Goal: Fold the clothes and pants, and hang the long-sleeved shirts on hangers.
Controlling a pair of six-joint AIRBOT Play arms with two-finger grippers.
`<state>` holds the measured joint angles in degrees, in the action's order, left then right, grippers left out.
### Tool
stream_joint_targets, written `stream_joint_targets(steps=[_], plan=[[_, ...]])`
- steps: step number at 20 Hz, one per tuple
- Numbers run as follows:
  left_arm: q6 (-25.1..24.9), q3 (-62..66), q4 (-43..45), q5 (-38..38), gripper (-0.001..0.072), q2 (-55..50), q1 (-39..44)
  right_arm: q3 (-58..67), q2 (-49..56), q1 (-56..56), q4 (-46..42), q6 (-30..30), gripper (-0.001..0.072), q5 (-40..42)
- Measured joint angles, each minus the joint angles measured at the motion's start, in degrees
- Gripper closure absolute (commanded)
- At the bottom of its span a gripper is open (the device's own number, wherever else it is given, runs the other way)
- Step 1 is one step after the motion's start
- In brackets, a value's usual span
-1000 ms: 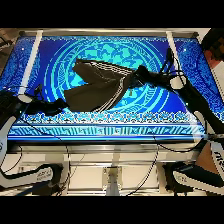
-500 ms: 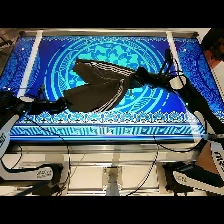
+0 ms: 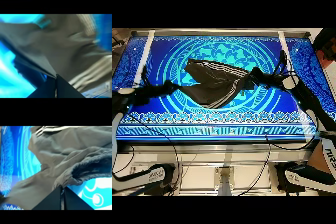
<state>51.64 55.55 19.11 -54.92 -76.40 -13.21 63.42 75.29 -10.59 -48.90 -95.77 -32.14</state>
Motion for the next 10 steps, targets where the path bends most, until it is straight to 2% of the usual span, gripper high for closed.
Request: stream_joint_targets(steps=[3, 10], plan=[[1.73, 4.09, 1.73, -0.94, 0.0706, 5.53, 2.95, 0.0, 1.25, 0.0, -0.61, -1.75, 0.0699, -0.5], [13.2, 7.06, 21.88, -0.46, 0.0707, 11.06, 10.12, 0.0, 1.79, -7.67, -3.58, -7.3, 0.0699, -5.38]])
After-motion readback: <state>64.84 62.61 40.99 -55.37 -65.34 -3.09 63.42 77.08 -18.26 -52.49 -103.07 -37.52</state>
